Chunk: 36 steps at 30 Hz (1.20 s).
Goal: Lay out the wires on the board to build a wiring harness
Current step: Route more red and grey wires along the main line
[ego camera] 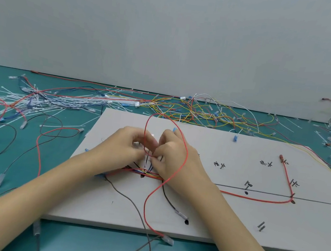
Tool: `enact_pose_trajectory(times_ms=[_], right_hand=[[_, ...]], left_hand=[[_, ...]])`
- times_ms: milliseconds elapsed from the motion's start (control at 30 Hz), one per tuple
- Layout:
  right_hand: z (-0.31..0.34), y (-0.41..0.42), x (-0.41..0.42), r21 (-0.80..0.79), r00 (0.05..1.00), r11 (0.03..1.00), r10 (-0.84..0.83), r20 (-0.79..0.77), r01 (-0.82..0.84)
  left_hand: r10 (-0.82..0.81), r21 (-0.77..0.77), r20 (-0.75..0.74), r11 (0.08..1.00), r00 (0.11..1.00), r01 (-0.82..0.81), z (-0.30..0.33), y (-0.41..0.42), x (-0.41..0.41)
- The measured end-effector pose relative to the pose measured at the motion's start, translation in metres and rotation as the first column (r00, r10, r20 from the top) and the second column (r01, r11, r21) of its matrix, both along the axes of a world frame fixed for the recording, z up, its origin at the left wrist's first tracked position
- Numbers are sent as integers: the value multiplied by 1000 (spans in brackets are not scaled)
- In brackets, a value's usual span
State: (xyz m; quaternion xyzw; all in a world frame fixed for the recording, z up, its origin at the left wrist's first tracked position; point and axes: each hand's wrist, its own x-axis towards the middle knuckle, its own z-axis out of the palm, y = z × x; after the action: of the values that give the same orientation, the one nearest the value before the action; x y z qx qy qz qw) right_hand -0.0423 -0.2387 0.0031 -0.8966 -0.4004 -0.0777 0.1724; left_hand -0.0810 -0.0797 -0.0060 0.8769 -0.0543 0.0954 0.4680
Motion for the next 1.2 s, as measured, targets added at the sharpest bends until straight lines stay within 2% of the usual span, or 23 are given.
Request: enact_pose_trajectory(times_ms=[167, 267, 500, 633, 800, 900, 1067, 1200], right_hand=[[-4, -5, 1, 57, 1000, 998, 0, 19, -1], [-7, -11, 1, 131, 999, 991, 37, -30, -33], [-12, -22, 5, 173, 985, 982, 101, -137, -77], [-15, -29, 6, 194, 960, 980, 99, -263, -48], [-8, -31, 5, 227, 879, 973, 134, -458, -30], [-5, -33, 7, 232, 823, 972, 148, -549, -20], [-1, -34, 7, 265, 794, 964, 171, -583, -13], [-2, -35, 6, 272, 809, 962, 150, -568, 12]], left_hand=[[-75, 98, -45, 992, 996, 79, 1, -1, -4], [-109, 98, -59, 988, 992, 115, 3, 1, -5], [-140, 113, -27, 983, 990, 142, 3, -3, -7], [-150, 147, -58, 977, 987, 157, 0, -2, -7], [-166, 44, -164, 984, 972, 175, -2, 0, -3], [-154, 42, -145, 986, 977, 162, -4, 0, -3], [-122, 88, -86, 988, 989, 129, -7, -4, -2], [-115, 117, -79, 985, 990, 124, -6, -7, -3]])
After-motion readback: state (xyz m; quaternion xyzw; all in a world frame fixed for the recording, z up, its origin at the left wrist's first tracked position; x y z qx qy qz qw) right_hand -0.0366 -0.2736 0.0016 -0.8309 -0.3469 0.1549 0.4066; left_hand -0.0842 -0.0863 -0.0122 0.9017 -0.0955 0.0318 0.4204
